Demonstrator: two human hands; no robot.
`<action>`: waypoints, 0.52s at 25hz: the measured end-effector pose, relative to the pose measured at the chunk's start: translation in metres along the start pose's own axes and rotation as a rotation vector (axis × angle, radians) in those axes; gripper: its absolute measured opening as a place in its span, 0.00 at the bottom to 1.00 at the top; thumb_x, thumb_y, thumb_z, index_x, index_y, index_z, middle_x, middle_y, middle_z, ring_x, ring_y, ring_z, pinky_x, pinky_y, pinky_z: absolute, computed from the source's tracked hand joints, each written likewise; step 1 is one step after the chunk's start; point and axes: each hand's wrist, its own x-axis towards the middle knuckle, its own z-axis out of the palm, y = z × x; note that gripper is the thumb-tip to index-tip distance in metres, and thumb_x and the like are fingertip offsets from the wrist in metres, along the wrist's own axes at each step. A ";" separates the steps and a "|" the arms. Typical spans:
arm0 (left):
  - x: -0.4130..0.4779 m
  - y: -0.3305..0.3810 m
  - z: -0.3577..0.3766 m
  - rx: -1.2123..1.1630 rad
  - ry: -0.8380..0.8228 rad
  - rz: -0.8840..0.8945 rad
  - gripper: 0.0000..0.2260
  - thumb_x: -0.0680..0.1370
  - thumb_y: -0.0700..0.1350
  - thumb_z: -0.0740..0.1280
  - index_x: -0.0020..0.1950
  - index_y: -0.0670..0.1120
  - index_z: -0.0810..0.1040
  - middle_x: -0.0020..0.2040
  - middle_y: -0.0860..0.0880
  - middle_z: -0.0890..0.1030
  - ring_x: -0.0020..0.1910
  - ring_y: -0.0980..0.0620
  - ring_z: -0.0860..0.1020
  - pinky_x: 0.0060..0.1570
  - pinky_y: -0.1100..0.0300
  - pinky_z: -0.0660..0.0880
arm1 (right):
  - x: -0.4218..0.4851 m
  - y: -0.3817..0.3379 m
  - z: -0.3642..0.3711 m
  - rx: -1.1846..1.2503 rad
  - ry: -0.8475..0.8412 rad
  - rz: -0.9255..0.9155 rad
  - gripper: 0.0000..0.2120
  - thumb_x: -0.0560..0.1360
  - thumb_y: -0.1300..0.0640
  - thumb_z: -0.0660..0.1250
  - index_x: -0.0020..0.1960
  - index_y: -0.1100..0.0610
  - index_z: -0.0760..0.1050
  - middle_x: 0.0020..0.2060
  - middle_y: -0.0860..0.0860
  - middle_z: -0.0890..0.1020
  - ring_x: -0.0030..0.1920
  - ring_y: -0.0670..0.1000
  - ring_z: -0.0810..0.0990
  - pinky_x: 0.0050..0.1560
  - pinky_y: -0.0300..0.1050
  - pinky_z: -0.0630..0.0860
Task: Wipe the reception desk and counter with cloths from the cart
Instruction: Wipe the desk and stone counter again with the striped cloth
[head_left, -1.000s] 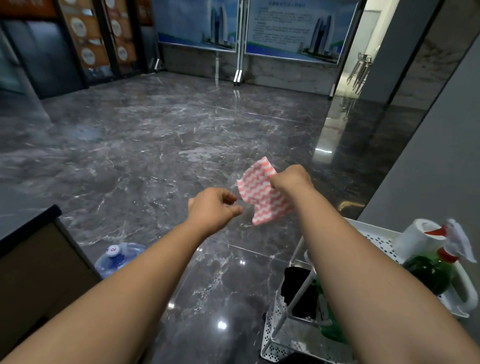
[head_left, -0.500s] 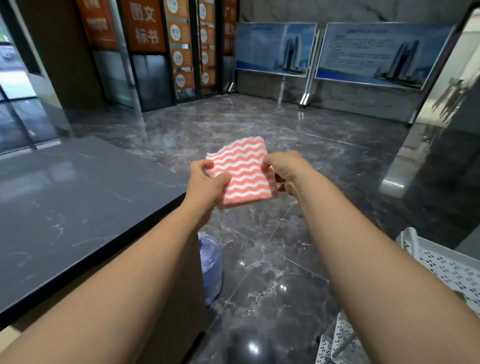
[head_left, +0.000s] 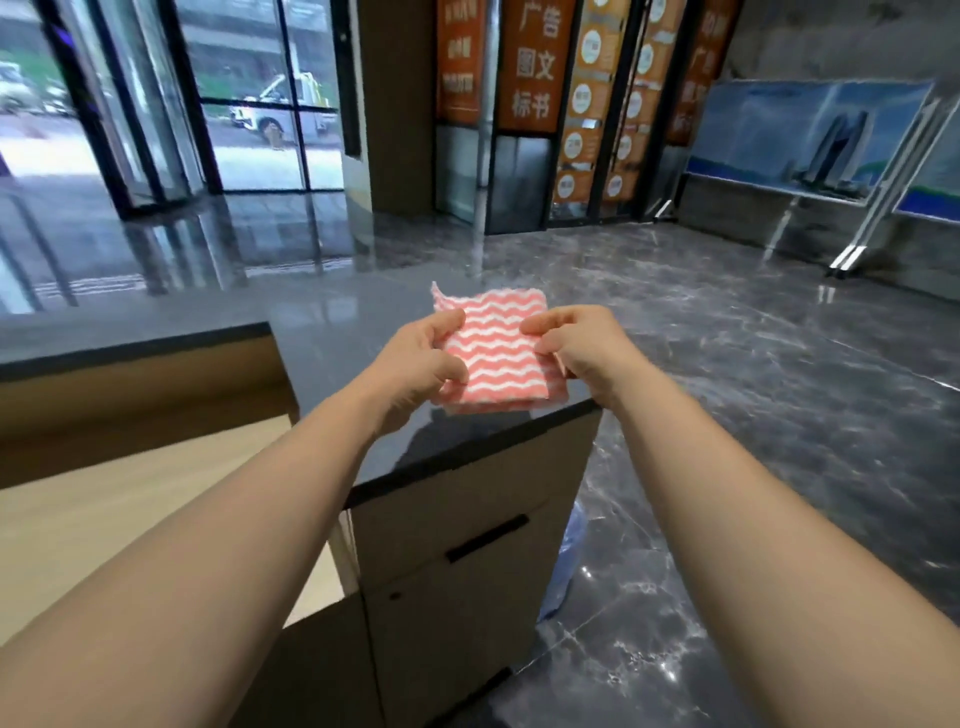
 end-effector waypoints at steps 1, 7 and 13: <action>-0.006 -0.002 -0.015 0.025 0.043 -0.005 0.33 0.72 0.26 0.61 0.76 0.45 0.63 0.67 0.47 0.70 0.49 0.52 0.76 0.43 0.58 0.73 | 0.000 -0.007 0.014 -0.014 -0.049 -0.021 0.16 0.74 0.75 0.59 0.57 0.65 0.79 0.56 0.64 0.79 0.40 0.52 0.76 0.39 0.47 0.79; -0.045 -0.022 -0.092 0.109 0.284 -0.106 0.31 0.74 0.30 0.63 0.75 0.49 0.63 0.69 0.45 0.68 0.63 0.45 0.72 0.61 0.46 0.75 | 0.000 -0.038 0.099 -0.090 -0.303 -0.127 0.15 0.76 0.72 0.61 0.60 0.64 0.78 0.54 0.60 0.80 0.34 0.46 0.74 0.24 0.35 0.75; -0.099 -0.056 -0.149 0.138 0.443 -0.188 0.32 0.73 0.29 0.62 0.76 0.45 0.62 0.62 0.45 0.72 0.54 0.46 0.76 0.35 0.62 0.73 | -0.012 -0.040 0.185 -0.159 -0.517 -0.198 0.13 0.76 0.70 0.63 0.57 0.60 0.79 0.43 0.49 0.77 0.38 0.45 0.76 0.31 0.34 0.73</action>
